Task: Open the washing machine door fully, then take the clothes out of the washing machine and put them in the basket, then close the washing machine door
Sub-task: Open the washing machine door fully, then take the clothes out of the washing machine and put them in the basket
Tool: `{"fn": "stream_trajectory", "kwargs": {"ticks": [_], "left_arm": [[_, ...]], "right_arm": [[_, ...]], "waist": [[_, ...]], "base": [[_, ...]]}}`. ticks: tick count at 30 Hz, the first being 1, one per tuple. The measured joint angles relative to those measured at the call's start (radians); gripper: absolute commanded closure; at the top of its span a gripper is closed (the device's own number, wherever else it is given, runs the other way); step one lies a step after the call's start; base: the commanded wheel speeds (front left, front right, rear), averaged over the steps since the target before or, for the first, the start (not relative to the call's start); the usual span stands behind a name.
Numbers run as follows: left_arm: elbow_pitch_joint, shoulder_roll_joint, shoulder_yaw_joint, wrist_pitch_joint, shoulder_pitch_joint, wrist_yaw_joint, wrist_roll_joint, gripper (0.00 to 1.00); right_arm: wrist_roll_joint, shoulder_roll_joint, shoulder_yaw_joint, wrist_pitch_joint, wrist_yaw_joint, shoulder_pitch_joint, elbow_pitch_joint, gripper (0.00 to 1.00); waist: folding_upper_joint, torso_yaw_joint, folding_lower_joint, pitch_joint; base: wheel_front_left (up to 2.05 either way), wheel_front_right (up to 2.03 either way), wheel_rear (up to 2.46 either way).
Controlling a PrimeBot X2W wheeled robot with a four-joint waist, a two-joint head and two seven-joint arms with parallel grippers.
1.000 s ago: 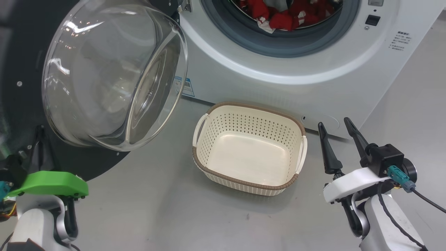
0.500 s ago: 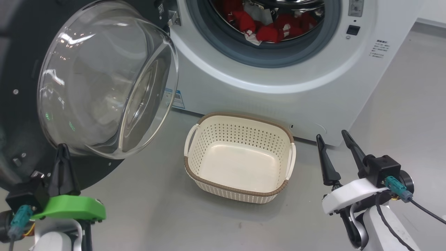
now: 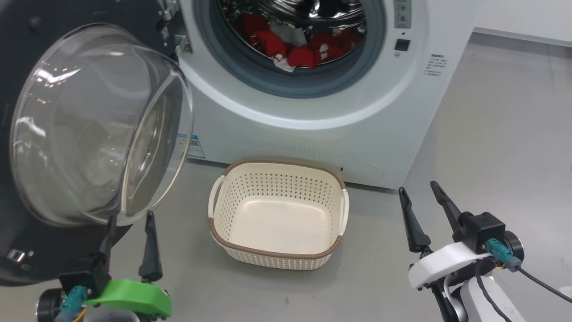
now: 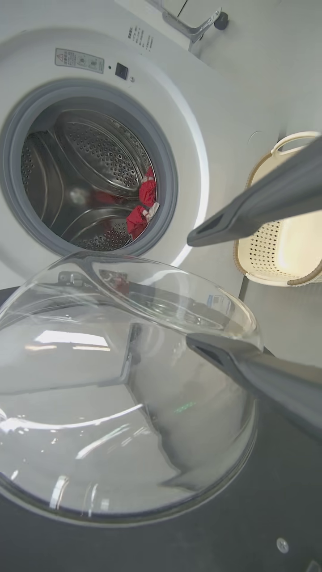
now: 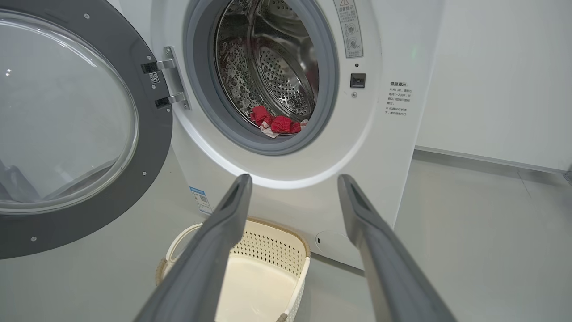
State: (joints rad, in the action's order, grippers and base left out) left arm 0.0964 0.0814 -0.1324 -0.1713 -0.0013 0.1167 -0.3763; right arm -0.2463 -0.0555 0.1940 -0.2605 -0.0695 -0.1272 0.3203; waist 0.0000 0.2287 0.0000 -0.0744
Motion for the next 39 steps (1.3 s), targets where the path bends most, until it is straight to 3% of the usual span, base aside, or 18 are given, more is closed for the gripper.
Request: {"fn": "stream_trajectory", "kwargs": {"ticks": [25, 39], "left_arm": [[-0.057, 0.021, -0.067, 0.075, 0.064, -0.021, 0.061, 0.00], [-0.078, 0.022, -0.075, 0.109, 0.067, -0.017, 0.070, 0.00]], "right_arm": [[-0.010, 0.006, 0.024, 0.000, 0.011, 0.050, -0.022, 0.00], [-0.026, 0.007, 0.018, 0.000, 0.030, 0.074, -0.043, 0.00]], "waist": [[0.0000, -0.210, 0.0000, 0.046], [0.0000, -0.245, 0.0000, 0.046]], "base": [[0.00, 0.00, 0.00], [0.00, 0.00, 0.00]]}}
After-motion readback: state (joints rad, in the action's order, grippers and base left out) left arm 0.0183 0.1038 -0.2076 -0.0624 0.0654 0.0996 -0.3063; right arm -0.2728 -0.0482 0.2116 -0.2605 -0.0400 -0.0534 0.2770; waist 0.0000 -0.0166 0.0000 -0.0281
